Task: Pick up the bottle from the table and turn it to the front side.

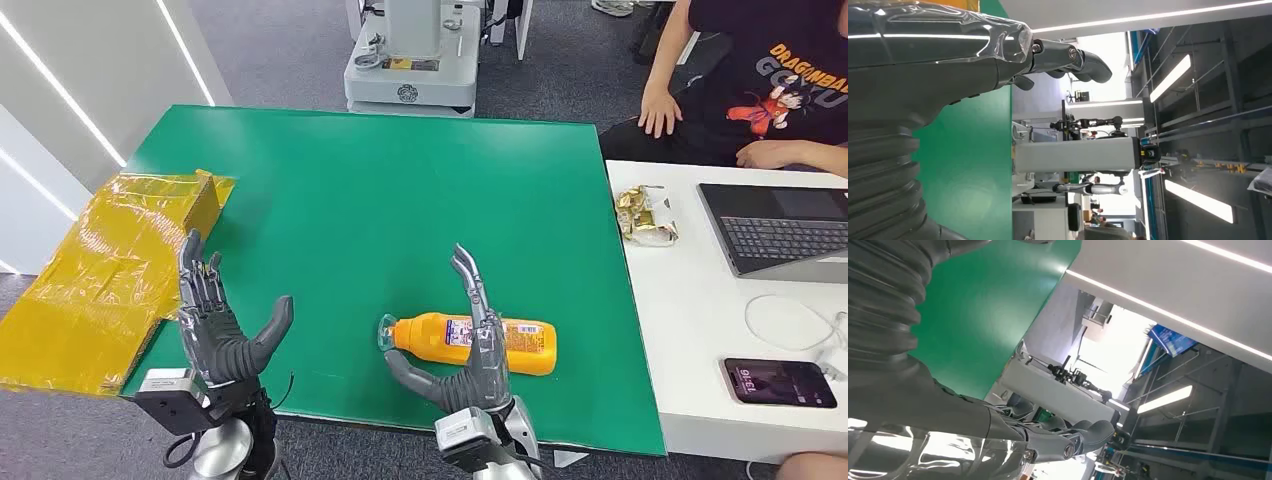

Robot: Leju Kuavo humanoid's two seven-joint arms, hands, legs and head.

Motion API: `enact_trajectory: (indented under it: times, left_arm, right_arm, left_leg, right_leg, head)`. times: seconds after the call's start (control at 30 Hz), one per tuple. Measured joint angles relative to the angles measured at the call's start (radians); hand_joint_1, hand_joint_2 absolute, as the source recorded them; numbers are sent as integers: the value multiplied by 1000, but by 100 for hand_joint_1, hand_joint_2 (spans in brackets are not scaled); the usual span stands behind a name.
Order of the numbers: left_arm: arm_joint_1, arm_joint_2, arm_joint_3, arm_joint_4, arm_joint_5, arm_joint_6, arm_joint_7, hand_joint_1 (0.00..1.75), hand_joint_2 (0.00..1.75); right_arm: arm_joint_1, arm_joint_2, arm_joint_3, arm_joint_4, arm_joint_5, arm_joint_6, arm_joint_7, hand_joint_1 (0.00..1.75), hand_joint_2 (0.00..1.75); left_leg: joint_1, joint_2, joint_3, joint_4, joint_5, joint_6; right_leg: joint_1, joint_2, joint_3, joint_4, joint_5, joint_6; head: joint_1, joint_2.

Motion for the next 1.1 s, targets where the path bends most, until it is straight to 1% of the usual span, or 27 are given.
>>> enact_trajectory:
  times: [0.17,0.23,0.3,0.47,0.57,0.63,0.8,0.97,1.1]
  left_arm:
    - [1,0,0,0,-4,6,0,0,175]
    - [1,0,0,0,-4,6,0,0,175]
    - [2,0,1,0,-5,3,0,0,175]
    - [4,0,3,0,-12,-17,0,0,175]
    - [4,1,4,0,-16,-31,0,0,175]
    - [4,1,4,0,-18,-36,0,0,175]
    - [4,2,4,0,-22,-52,0,0,175]
    - [3,1,4,4,-25,-77,0,0,175]
    - [2,0,4,10,-29,-95,0,0,175]
  right_arm:
    - [-22,-1,7,23,4,-2,10,0,175]
    - [-36,-4,13,36,31,5,48,0,175]
    - [-56,-15,21,47,82,36,117,0,175]
    - [-103,-66,25,52,266,166,304,0,175]
    - [-121,-96,18,46,361,302,390,0,175]
    - [-128,-116,5,45,391,379,420,0,175]
    - [-137,-157,-15,46,452,526,496,0,175]
    - [-125,-204,-32,21,530,612,586,0,175]
    - [-94,-243,-54,-25,581,667,653,0,175]
  left_leg:
    - [0,0,0,0,0,0]
    - [0,0,0,0,0,0]
    - [0,0,0,0,0,0]
    - [0,0,0,0,0,0]
    - [0,0,0,1,0,0]
    - [0,-1,0,1,0,0]
    - [0,0,0,1,0,0]
    - [0,0,0,1,0,0]
    - [0,0,0,1,0,1]
  right_leg:
    - [0,0,0,0,0,0]
    - [0,0,0,0,0,0]
    - [0,0,0,0,0,0]
    - [0,0,0,0,0,0]
    - [0,0,0,-1,0,0]
    - [0,0,0,-1,0,0]
    - [0,0,0,-1,0,0]
    - [0,0,0,-1,0,0]
    - [0,0,0,-1,0,0]
  head:
    - [0,0]
    - [0,0]
    - [0,0]
    - [0,0]
    - [0,0]
    - [0,0]
    - [0,0]
    - [0,0]
    - [0,0]
